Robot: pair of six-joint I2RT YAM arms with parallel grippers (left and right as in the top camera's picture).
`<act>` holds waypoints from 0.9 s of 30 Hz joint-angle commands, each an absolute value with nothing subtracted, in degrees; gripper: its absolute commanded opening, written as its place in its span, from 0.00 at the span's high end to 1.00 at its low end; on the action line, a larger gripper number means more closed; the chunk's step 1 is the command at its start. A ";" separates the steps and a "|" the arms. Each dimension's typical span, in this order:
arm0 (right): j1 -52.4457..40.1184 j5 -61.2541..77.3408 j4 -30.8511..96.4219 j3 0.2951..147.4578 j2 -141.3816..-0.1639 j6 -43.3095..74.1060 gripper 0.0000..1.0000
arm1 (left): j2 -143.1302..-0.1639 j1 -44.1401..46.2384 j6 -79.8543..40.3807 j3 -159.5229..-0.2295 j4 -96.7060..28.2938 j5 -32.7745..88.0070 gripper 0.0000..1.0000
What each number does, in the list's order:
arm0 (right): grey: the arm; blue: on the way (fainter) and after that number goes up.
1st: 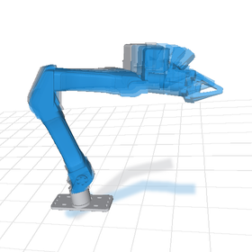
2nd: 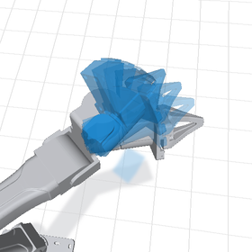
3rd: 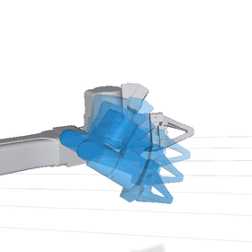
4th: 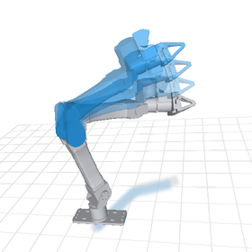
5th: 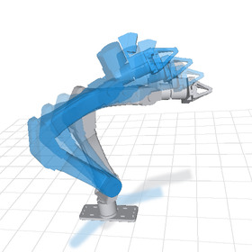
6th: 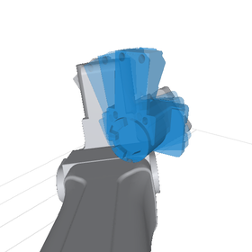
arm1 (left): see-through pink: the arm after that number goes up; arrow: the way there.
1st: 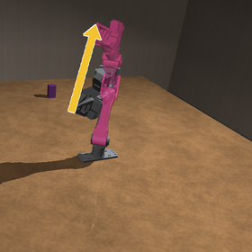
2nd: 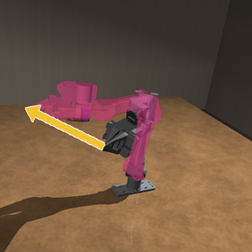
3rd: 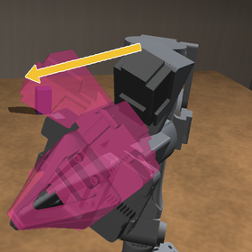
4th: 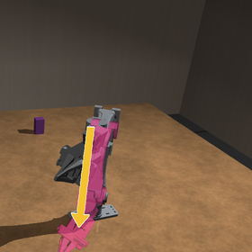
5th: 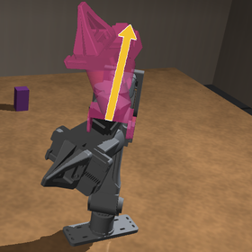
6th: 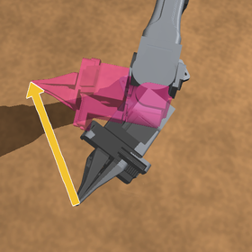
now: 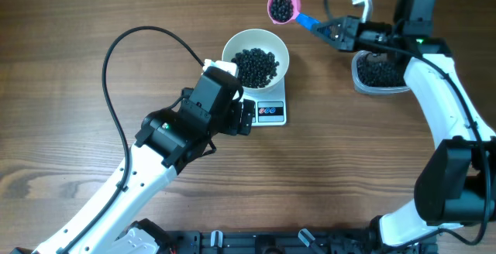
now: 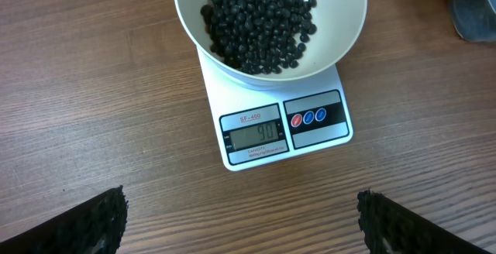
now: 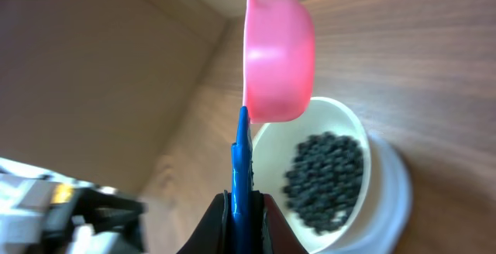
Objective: Scoop item into bowl and weigh 150g on scale
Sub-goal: 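Tilt the pink cup with the right gripper to pour beans into bowl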
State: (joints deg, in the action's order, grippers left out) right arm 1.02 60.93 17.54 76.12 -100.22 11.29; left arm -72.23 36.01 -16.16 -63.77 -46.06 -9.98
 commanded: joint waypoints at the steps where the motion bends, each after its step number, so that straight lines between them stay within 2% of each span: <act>1: -2.96 54.41 18.31 76.51 -100.29 1.54 0.95 | -72.34 36.16 -15.42 -64.62 -45.91 -9.50 0.00; 4: -7.38 44.16 21.50 76.51 -100.29 -5.30 0.96 | -72.34 36.16 -15.42 -64.62 -45.91 -9.50 0.00; 7: -9.34 42.96 23.40 76.53 -100.29 -10.59 0.95 | -72.34 36.16 -15.42 -64.62 -45.91 -9.50 0.00; 13: -10.57 36.14 23.64 76.55 -99.42 -12.08 0.96 | -72.34 36.16 -15.42 -64.62 -45.91 -9.50 0.00; 19: -11.42 35.79 23.92 76.55 -95.09 -13.52 0.96 | -72.34 36.16 -15.42 -64.62 -45.91 -9.50 0.00; 27: -14.57 28.10 30.68 76.58 -93.76 -18.35 0.96 | -72.34 36.16 -15.44 -64.62 -45.91 -9.50 0.00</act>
